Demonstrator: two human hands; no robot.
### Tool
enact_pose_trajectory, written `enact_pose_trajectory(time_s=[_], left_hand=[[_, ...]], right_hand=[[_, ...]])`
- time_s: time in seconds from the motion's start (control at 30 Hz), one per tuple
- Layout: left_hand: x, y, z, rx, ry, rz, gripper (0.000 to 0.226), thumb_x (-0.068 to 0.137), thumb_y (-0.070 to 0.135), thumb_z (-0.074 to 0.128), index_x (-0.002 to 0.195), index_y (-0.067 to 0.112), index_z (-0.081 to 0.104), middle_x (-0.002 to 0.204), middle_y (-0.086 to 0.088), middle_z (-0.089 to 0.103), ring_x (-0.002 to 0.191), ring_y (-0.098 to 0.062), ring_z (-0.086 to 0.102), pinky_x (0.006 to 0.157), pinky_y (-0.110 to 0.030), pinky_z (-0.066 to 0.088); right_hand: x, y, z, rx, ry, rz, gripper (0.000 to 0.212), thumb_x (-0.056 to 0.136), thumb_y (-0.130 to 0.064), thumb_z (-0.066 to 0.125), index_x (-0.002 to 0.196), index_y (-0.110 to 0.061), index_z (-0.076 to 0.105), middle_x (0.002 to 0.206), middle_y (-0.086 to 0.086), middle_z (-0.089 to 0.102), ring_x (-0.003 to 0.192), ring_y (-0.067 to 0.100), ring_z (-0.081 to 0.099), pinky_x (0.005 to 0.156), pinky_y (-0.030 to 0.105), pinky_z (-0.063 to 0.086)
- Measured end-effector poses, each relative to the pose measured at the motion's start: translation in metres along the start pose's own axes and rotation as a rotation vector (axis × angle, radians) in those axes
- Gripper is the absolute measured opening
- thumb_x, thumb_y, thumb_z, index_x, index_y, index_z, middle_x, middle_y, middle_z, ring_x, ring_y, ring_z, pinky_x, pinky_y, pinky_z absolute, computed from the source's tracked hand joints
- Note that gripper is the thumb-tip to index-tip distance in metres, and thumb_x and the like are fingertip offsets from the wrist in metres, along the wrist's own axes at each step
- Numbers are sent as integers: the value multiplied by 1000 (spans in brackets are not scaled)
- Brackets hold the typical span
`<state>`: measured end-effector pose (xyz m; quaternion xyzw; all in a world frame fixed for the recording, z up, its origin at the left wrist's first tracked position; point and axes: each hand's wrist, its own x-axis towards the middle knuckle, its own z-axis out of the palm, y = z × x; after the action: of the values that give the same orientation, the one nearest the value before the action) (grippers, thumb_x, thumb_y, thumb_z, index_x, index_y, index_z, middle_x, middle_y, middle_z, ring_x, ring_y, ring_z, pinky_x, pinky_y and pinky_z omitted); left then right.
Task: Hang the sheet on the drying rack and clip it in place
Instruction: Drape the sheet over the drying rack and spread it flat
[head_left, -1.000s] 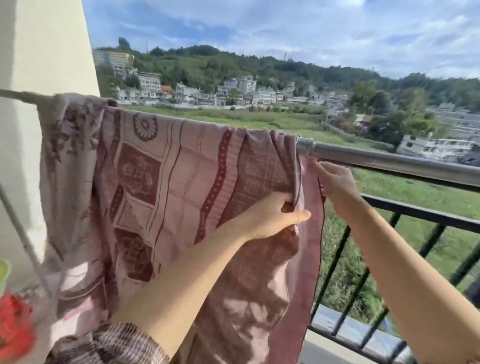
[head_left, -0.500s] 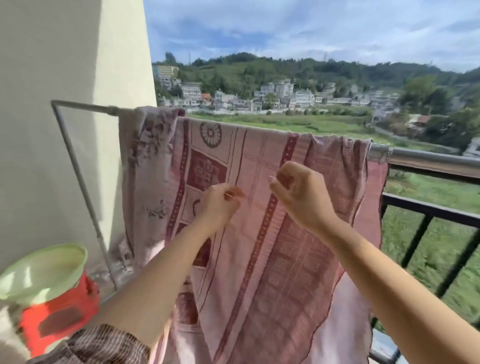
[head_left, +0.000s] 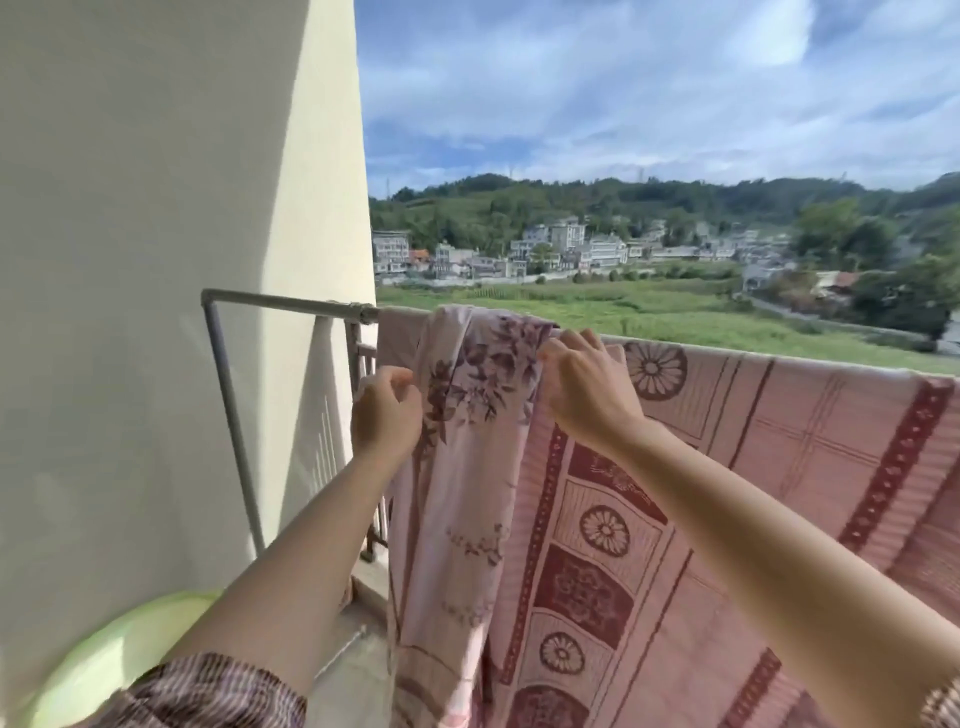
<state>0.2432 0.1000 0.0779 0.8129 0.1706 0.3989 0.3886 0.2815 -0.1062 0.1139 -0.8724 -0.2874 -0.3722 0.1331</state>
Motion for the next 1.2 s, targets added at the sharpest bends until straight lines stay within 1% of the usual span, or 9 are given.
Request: enact_pose_trajectory(time_s=[0.17,0.23,0.3,0.4,0.5,0.67,0.87,1.0,1.2], left_hand=[[47,-14,17,-158,-265,-181,56,87,48,57,127,9,52,123,-8,60,112,-27,57,91,-29,43],[49,-16,30,-162,-386,-128,67,76,68,56,117,15,57,114,-6,64,106,-27,60,92,-38,48],[48,-20,50,-165,-406,-46,53,82,61,55,107,15,62,104,-6,68,99,-28,63,81,-33,47],[46,-15,53,-177,-224,43,29,97,35,44,103,11,60,97,-6,68,93,-29,61,69,-29,38],[59,-19,34,-207,-49,117,23,99,28,43,92,10,56,77,3,59,77,-23,55,58,-27,30],[84,-7,-19,-215,202,305,31,99,22,44,98,-5,61,87,-17,63,77,-16,49,59,-19,23],[92,-64,-46,-194,414,169,41,99,26,41,87,-10,57,88,-31,62,77,-36,54,64,-32,26],[58,-123,-29,-145,21,-126,39,98,32,43,81,-1,58,80,-18,59,74,-24,51,62,-33,31],[52,-107,-15,-230,-360,-203,28,86,30,57,67,11,64,69,-7,63,68,-23,56,60,-30,40]], right_hand=[[39,-2,21,-219,-6,140,30,87,-3,47,116,-4,52,118,10,56,113,26,45,99,46,33],[42,1,27,-225,-41,225,28,89,-9,46,117,-4,50,117,12,55,112,28,47,100,45,31],[40,7,34,-252,-65,253,30,93,-22,48,118,-5,49,117,11,56,111,28,48,102,41,29],[32,17,33,-282,-53,182,42,94,-41,48,119,-8,47,112,7,53,108,26,47,101,38,27],[29,23,36,-359,-54,130,44,87,-39,52,118,-9,44,108,7,49,103,26,45,98,38,27],[32,22,46,-422,11,169,36,96,-43,40,110,-11,48,103,8,52,96,26,46,93,40,28],[28,27,45,-386,58,124,36,102,-31,34,128,-10,48,112,11,54,105,28,46,93,36,18],[24,20,45,-218,69,180,43,103,-36,28,136,-14,45,121,11,53,115,29,46,97,38,25],[31,13,39,-98,160,241,39,95,-31,34,111,-10,62,109,8,59,106,24,45,96,38,20]])
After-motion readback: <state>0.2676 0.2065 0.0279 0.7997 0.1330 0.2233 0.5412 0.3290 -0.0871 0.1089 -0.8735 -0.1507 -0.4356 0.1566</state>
